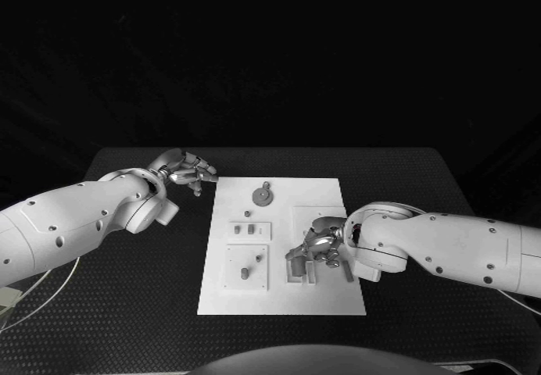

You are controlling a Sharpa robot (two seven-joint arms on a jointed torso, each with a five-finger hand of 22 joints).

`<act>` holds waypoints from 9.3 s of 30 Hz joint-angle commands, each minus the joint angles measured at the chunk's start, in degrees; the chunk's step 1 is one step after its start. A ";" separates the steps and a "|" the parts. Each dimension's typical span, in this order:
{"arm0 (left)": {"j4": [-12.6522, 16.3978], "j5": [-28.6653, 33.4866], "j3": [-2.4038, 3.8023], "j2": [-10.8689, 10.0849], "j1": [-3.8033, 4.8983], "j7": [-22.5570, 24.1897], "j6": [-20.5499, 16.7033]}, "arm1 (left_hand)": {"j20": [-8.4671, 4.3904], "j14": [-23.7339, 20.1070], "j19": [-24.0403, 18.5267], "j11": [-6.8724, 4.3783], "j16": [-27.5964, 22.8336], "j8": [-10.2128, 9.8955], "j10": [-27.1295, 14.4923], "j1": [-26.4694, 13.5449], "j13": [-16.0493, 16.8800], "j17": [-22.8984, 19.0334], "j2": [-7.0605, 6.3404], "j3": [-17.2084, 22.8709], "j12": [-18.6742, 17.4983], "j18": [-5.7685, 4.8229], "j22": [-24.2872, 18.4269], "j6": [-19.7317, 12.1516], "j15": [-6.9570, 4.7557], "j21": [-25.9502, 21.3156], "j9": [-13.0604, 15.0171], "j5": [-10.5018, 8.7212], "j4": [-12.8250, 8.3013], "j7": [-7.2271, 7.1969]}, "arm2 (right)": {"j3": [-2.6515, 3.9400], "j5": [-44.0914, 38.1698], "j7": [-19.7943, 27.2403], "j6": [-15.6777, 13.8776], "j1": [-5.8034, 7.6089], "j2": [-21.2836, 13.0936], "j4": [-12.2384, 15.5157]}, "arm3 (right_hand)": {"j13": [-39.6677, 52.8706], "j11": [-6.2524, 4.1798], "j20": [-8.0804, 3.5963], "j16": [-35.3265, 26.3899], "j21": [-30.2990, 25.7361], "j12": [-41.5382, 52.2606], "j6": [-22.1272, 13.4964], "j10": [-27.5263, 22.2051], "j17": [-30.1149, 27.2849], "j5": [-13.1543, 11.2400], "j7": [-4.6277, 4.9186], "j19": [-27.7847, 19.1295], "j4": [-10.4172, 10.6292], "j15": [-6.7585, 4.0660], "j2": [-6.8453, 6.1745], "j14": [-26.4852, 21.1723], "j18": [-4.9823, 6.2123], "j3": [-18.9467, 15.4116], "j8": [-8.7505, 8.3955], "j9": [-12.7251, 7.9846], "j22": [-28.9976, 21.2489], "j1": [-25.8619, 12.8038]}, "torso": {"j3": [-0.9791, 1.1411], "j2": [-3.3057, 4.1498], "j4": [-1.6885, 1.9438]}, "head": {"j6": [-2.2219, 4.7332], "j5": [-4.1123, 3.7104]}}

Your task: Assemble the parts on the task board

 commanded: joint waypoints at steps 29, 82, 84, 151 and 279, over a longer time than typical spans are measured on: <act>0.24 0.15 0.03 -0.20 0.04 0.05 0.68 | -0.04 0.23 0.44 0.11 -0.38 0.37 -0.54 -0.56 0.08 0.12 -0.21 0.01 -0.03 3.98 0.21 0.00 -0.05 -0.49 -0.10 -0.36 0.43 0.31 | -0.29 -0.99 -0.51 1.77 -1.09 0.91 -1.67 | -0.05 -0.01 0.25 -0.38 -0.09 -0.29 1.53 0.10 -0.40 0.39 1.51 0.06 -4.74 -0.16 0.04 -0.26 1.64 5.70 -0.04 0.03 1.08 -1.27 | 0.04 0.03 -0.03 | -0.30 0.13; 0.34 0.07 0.03 -0.42 0.05 -0.06 0.67 | -0.01 0.23 0.50 0.11 -0.39 0.50 -0.57 -0.46 0.14 0.21 -0.29 0.04 0.02 4.03 0.44 -0.05 -0.05 -0.65 -0.19 -0.36 0.46 0.31 | -0.29 -1.14 0.09 2.39 -1.46 1.26 -2.09 | -0.11 0.05 -0.15 -1.35 -0.67 -0.67 0.84 -0.59 -1.95 0.40 1.63 -0.12 0.30 -0.15 -4.90 -1.07 1.64 6.31 -0.51 -0.11 0.89 -7.69 | 0.01 0.02 -0.04 | -0.59 0.29; 0.34 0.06 0.03 -0.42 0.05 -0.07 0.67 | -0.01 0.23 0.50 0.11 -0.39 0.50 -0.57 -0.46 0.14 0.21 -0.29 0.04 0.02 4.03 0.44 -0.05 -0.05 -0.65 -0.19 -0.36 0.46 0.31 | -0.29 -1.14 0.09 2.57 -1.46 1.26 -2.09 | -0.11 0.05 -0.15 -1.35 -0.67 -0.67 0.84 -0.59 -1.95 0.40 1.63 -0.12 0.30 -0.15 -4.90 -1.07 1.64 6.31 -0.51 -0.11 0.89 -7.69 | 0.01 0.02 -0.04 | -0.59 0.29; 0.46 0.03 0.02 -0.45 0.05 -0.17 0.66 | 0.02 0.23 0.57 0.11 -0.42 0.68 -0.55 -0.54 0.21 0.29 -0.27 -0.01 0.06 4.02 0.67 -0.01 -0.04 -0.83 -0.26 -0.38 0.60 0.29 | 0.82 -8.45 -4.46 14.76 4.58 -10.08 -0.12 | 0.65 0.29 -0.25 0.14 0.39 1.01 0.20 0.19 1.05 2.83 1.81 0.85 -7.72 0.14 -3.55 0.65 1.64 9.18 0.51 2.48 1.10 -1.14 | 0.05 0.05 -0.20 | 0.08 -0.97; 0.55 -0.56 0.02 -0.68 0.05 -0.68 1.30 | -0.02 0.28 0.73 0.08 -0.42 0.88 -0.57 -0.80 0.31 0.46 -0.43 -0.19 0.06 4.07 1.09 -0.14 -0.07 -1.13 -0.45 -0.44 0.98 0.29 | -1.85 1.08 -1.63 -1.05 -1.41 -2.21 -0.98 | -0.08 0.53 0.31 0.01 1.07 0.84 0.17 -0.13 0.66 2.94 2.04 0.55 -9.08 0.37 -2.03 0.35 1.64 8.49 -0.91 3.62 1.01 5.70 | 0.00 0.03 -0.05 | -1.17 -1.42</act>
